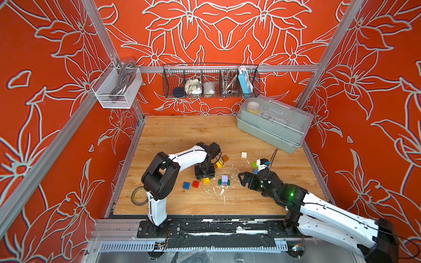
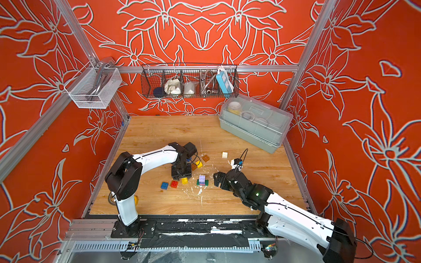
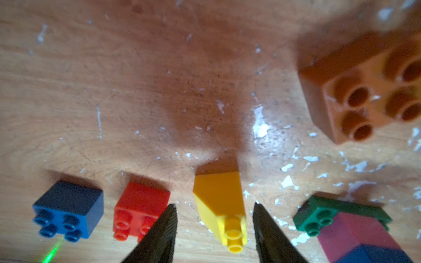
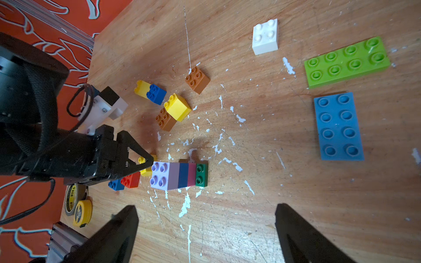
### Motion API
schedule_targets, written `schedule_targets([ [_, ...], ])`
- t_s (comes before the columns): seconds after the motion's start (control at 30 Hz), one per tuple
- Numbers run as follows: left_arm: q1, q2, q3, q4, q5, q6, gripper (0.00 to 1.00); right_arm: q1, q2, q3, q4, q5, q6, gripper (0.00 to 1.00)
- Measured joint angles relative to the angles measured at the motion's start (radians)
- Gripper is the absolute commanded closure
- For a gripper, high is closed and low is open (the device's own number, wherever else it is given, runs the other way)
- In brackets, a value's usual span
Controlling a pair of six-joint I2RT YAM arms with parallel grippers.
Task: Assemble the number 1 with lego
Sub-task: Pick up the lego brick from the center of the board.
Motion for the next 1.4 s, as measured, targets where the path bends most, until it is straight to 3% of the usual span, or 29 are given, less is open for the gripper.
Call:
schedule_targets([
  [0.47, -0.001, -0.003, -0.061, 0.106, 0.028, -0.086, 0.59, 0.0, -0.003, 0.0, 0.0, -0.001, 0.0, 0.01],
  [0.87, -0.001, -0.012, -0.065, 0.109, 0.021, -0.077, 0.78, 0.0, -0.003, 0.0, 0.0, -0.001, 0.0, 0.01],
  [1.13, -0.019, -0.026, 0.04, -0.035, -0.053, -0.02, 0.81, 0.0, -0.003, 0.0, 0.0, -0.001, 0.002, 0.0],
  [1.4, -0.087, -0.138, 0.155, -0.194, -0.099, 0.016, 0.82, 0.0, -0.013, 0.0, -0.003, 0.0, 0.01, 0.0],
])
